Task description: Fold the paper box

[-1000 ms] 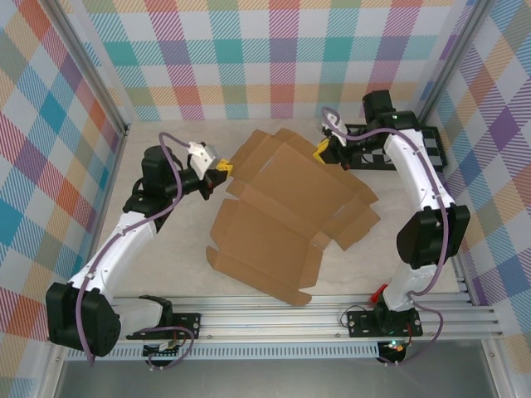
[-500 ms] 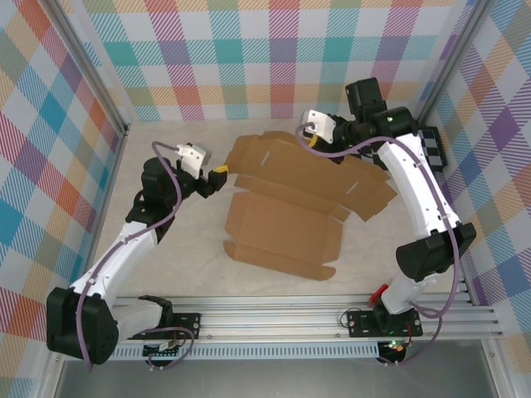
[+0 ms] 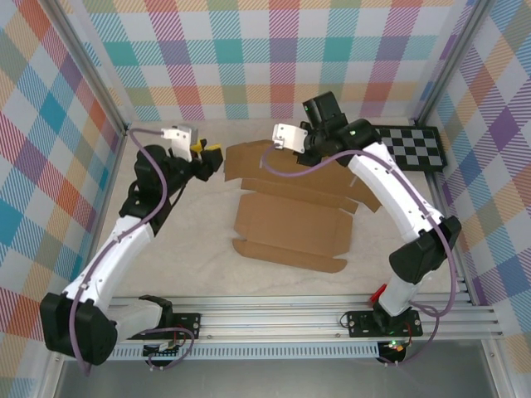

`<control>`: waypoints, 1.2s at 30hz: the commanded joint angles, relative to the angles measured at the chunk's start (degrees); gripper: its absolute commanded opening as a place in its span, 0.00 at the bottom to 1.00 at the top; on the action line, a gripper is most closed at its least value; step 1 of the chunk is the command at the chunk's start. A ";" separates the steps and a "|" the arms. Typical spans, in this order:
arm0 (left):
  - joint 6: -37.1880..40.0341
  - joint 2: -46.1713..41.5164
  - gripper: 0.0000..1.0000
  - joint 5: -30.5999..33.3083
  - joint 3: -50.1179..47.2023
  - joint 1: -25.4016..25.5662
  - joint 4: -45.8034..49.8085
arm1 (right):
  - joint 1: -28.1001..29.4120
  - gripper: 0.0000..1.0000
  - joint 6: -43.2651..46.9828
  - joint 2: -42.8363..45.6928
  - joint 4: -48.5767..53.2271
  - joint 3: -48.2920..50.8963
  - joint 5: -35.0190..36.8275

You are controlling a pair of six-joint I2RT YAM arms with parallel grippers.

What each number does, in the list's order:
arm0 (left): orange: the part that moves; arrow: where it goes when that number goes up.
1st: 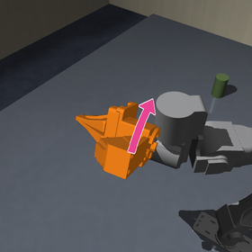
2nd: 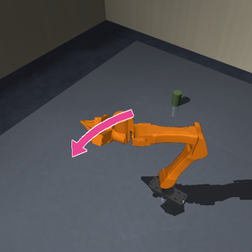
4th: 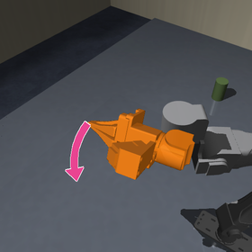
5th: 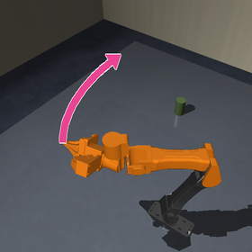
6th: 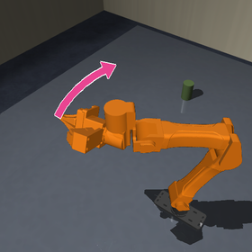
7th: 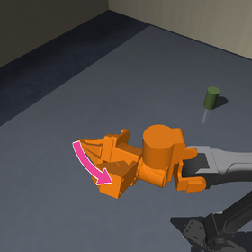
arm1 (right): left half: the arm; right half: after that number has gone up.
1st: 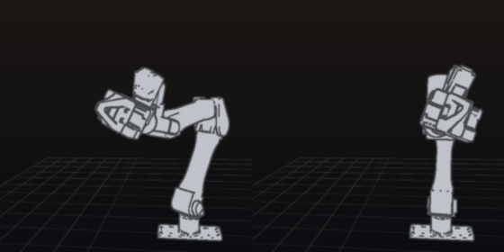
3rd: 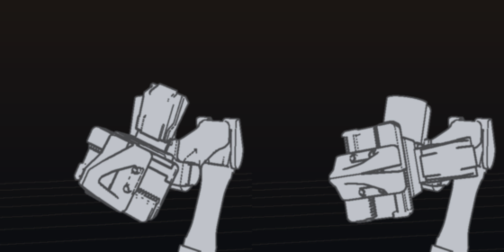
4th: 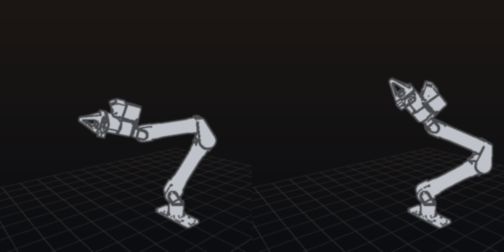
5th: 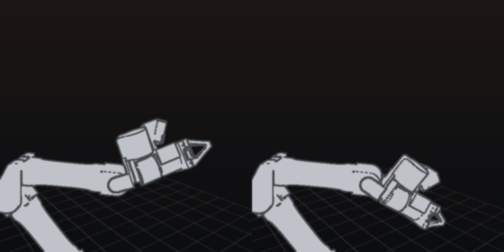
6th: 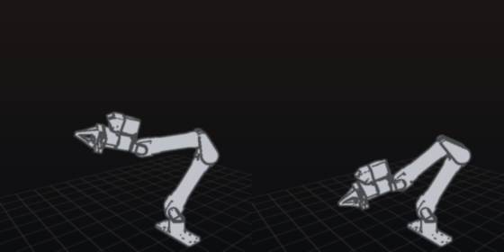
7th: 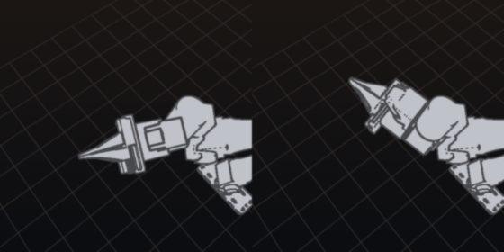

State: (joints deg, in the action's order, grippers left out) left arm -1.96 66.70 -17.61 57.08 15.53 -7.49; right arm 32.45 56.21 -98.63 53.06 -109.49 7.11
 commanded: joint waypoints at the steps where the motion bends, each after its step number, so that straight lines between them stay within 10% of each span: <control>1: -0.40 2.62 0.54 -1.69 2.83 2.69 2.78 | 0.54 0.00 -0.72 -2.28 -6.36 2.40 5.94; 11: -12.43 9.62 0.41 -0.55 6.10 3.23 11.10 | 3.59 0.00 10.02 4.62 -46.80 32.91 15.15; 25: -28.82 25.08 0.63 9.38 26.38 11.19 29.84 | 6.00 0.00 13.94 6.27 -60.72 43.39 19.51; 36: -33.55 31.12 0.62 9.90 31.20 11.36 36.18 | 7.50 0.00 13.39 6.57 -67.98 48.47 20.81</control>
State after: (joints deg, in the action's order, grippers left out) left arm -32.82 98.54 -9.69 89.32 26.61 24.60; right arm 39.66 70.81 -93.69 -11.14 -61.58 27.14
